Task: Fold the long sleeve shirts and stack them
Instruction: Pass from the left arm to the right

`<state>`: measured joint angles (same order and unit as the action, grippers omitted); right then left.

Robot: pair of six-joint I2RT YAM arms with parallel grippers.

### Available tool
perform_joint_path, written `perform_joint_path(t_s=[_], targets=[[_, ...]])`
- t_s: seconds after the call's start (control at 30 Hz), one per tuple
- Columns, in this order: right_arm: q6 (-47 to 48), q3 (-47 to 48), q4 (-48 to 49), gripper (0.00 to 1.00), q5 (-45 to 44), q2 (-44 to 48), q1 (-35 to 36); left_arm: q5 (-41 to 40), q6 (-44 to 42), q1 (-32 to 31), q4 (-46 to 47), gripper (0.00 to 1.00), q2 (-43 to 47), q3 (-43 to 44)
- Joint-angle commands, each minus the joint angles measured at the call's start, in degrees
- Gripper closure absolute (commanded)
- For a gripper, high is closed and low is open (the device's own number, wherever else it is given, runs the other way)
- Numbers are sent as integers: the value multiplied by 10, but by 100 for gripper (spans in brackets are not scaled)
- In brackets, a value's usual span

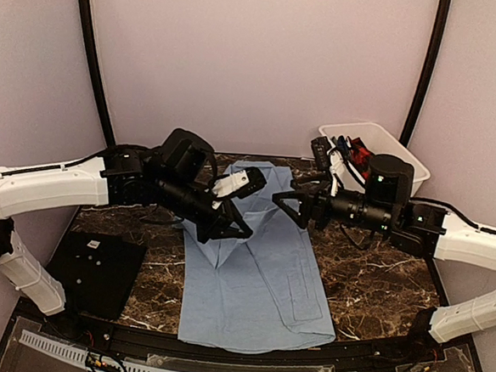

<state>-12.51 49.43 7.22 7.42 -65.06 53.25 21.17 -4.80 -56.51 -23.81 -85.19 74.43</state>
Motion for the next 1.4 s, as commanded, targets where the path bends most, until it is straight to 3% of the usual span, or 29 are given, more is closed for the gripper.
perform_joint_path(t_s=[0.0,0.2,0.43,0.6,0.93,1.37], targets=[[61,27,-38,26,33,-13,23,68,-27,1,-71,100,-3,9],[82,57,-70,24,77,-46,47,74,-79,1,-80,100,5,-13],[99,82,-117,25,79,-82,92,44,-143,1,27,100,97,-96],[98,84,-119,25,81,-94,105,34,-189,1,51,100,125,-117],[106,82,-112,25,24,-74,109,19,-303,-4,108,100,201,-191],[193,86,-110,24,-104,-45,181,-40,-448,-49,60,100,191,-192]])
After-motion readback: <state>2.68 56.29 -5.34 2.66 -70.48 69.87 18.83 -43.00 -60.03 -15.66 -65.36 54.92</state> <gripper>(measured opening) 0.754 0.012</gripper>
